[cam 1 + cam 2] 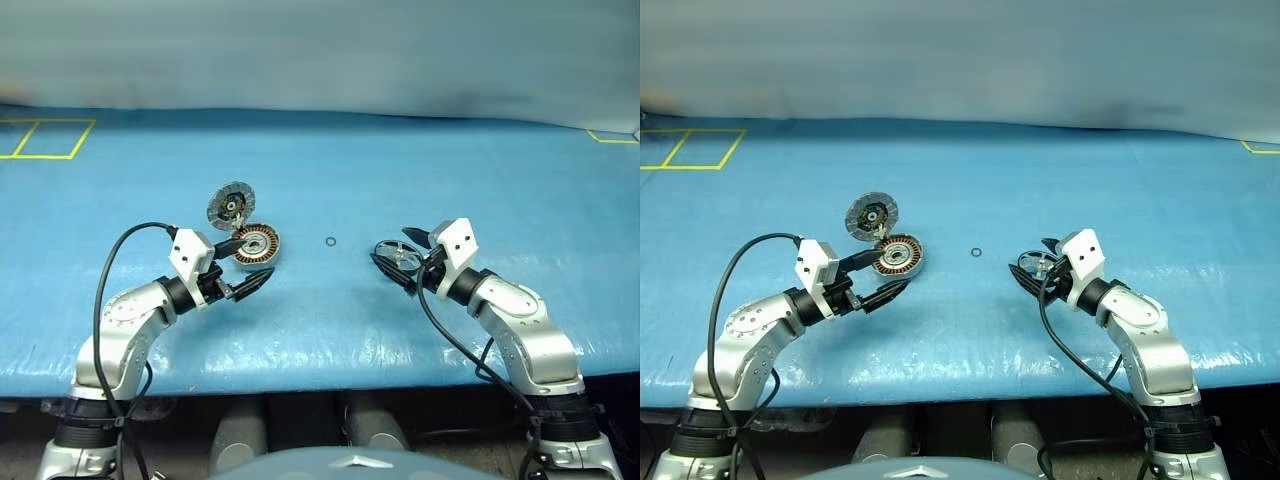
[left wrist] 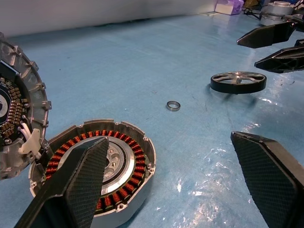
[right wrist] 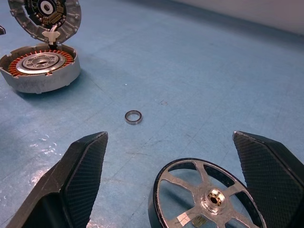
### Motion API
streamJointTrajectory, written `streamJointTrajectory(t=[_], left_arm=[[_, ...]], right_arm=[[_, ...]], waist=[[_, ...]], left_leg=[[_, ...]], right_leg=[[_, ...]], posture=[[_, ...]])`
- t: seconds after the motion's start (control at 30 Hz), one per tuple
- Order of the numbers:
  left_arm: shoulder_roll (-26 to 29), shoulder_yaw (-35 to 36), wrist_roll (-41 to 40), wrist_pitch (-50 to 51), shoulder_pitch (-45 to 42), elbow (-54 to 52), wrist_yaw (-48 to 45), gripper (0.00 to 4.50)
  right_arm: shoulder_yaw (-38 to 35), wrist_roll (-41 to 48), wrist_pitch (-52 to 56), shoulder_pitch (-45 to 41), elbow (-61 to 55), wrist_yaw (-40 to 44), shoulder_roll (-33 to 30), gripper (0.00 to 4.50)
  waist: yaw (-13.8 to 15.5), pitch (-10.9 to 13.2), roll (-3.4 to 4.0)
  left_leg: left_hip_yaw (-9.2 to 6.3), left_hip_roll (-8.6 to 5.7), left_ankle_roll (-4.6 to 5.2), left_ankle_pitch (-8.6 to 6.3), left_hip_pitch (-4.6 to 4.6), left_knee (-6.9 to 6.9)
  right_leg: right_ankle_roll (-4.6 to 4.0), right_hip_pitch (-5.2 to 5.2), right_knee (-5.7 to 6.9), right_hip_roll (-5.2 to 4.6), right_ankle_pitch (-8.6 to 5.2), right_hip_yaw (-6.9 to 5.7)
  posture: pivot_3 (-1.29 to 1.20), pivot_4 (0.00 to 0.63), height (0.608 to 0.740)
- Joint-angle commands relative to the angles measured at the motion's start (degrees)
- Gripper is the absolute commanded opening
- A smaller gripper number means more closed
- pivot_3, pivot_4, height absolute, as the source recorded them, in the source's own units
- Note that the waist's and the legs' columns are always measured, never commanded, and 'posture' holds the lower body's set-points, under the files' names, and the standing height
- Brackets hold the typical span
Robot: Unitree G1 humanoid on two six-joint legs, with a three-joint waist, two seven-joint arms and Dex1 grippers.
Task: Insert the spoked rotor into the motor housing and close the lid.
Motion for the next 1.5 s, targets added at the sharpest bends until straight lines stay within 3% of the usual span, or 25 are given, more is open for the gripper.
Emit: streamJointTrajectory(t=[0.03, 1.07, 1.2, 1.33, 1.5], left_arm=[[-0.1, 0.2, -0.7, -1.0, -0.7, -0.3, -0.5, 4.50], [2.5, 0.2, 0.1, -0.1, -1.5, -0.2, -1.3, 4.50], [7.8, -3.2, 5.3, -0.5, -4.4, -0.1, -3.4, 4.50], [18.1, -14.2, 16.9, -1.4, -13.4, 1.0, -10.8, 4.50], [23.8, -24.8, 27.7, -4.8, -26.5, 4.7, -20.5, 4.50]], right_arm=[[-0.5, 0.2, -1.6, 0.0, -1.4, -0.2, 0.1, 4.49], [0.1, -0.9, -2.2, -0.1, -0.8, -0.8, 0.8, 4.49], [0.4, -1.0, -2.4, -0.2, -0.6, -1.1, 1.1, 4.49], [1.1, -1.2, -2.9, -1.1, 0.4, -1.3, 1.5, 4.49], [2.1, -1.5, -3.4, -2.6, 1.7, -1.2, 1.8, 4.49]], waist=[[0.0, 0.0, 0.00], [0.0, 0.0, 0.00], [0.0, 0.0, 0.00], [0.1, 0.0, -0.02], [0.0, 0.0, -0.02]], left_leg=[[0.00, 0.00, 0.00, 0.00, 0.00, 0.00], [0.00, 0.00, 0.00, 0.00, 0.00, 0.00], [-0.02, 0.00, 0.00, 0.00, 0.00, 0.00], [0.00, -0.02, -0.01, 0.01, 0.00, 0.03], [0.00, -0.02, 0.00, 0.00, -0.06, -0.01]], right_leg=[[0.00, 0.00, 0.00, 0.00, 0.00, 0.00], [0.00, 0.00, 0.00, 0.00, 0.00, 0.00], [0.00, -0.01, 0.03, 0.02, 0.00, -0.01], [0.00, 0.00, 0.02, 0.00, 0.00, 0.00], [0.00, -0.03, -0.05, 0.03, 0.00, -0.01]], posture=[[0.00, 0.150, 0.740], [0.00, 0.150, 0.740], [0.00, 0.150, 0.740], [0.00, 0.150, 0.740], [0.00, 0.150, 0.740]])
